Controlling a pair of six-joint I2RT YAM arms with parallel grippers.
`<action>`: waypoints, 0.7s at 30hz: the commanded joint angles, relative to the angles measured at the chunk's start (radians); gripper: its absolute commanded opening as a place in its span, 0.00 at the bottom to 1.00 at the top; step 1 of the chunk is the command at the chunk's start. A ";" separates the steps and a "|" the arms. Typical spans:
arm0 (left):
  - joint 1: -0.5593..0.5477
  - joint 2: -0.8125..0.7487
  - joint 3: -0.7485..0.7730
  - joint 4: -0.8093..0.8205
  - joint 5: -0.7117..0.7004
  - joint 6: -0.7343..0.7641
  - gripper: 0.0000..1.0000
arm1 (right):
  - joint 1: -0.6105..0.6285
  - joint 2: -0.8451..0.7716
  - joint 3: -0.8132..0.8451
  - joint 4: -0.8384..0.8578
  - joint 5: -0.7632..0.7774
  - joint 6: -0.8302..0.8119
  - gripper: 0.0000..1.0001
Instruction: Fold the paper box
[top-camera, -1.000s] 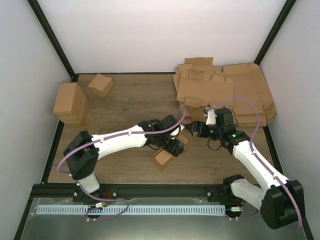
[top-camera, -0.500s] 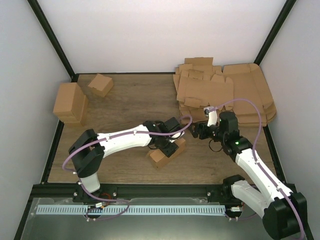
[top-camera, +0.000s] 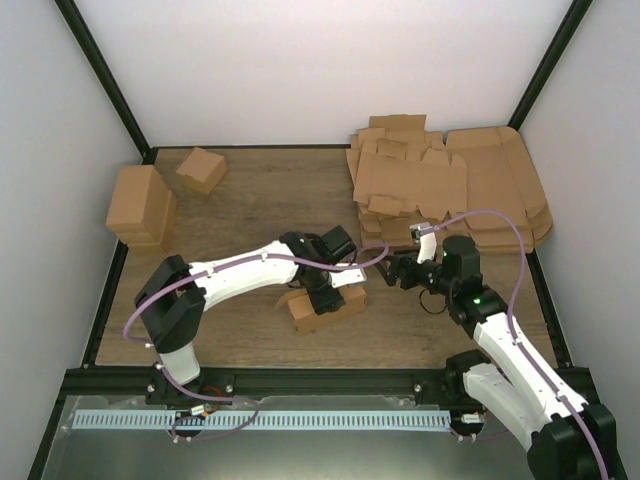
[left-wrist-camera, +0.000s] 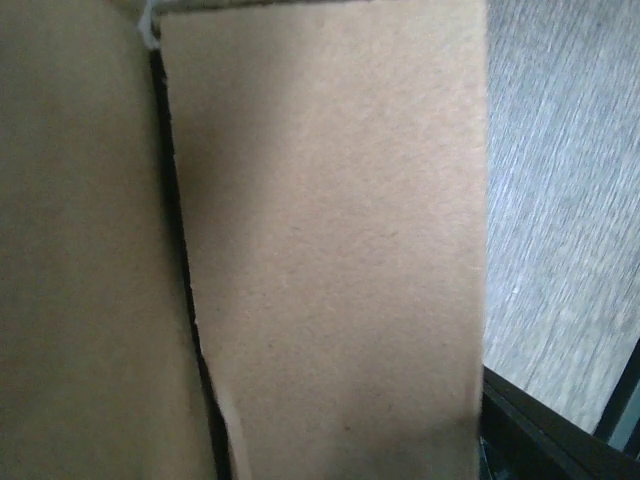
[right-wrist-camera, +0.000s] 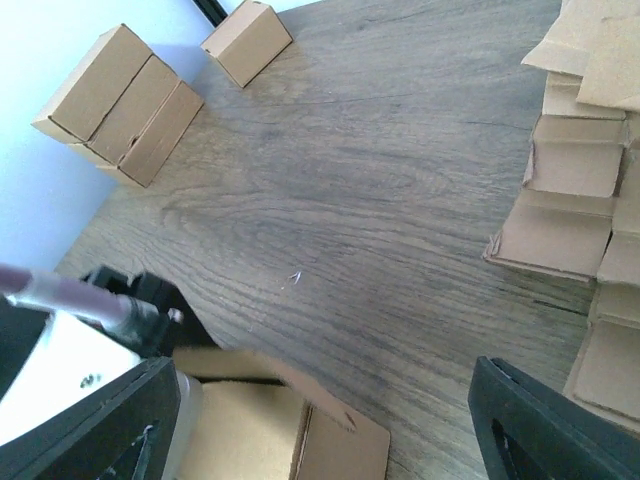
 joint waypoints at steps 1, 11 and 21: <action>0.034 0.024 0.092 -0.063 0.016 0.209 0.70 | -0.009 -0.030 -0.009 0.009 -0.007 0.039 0.83; 0.046 0.102 0.246 -0.214 0.005 0.503 0.71 | -0.009 -0.068 -0.023 -0.001 -0.009 0.022 0.82; 0.047 0.073 0.306 -0.211 -0.011 0.442 0.82 | -0.008 -0.038 -0.024 -0.012 -0.019 0.018 0.75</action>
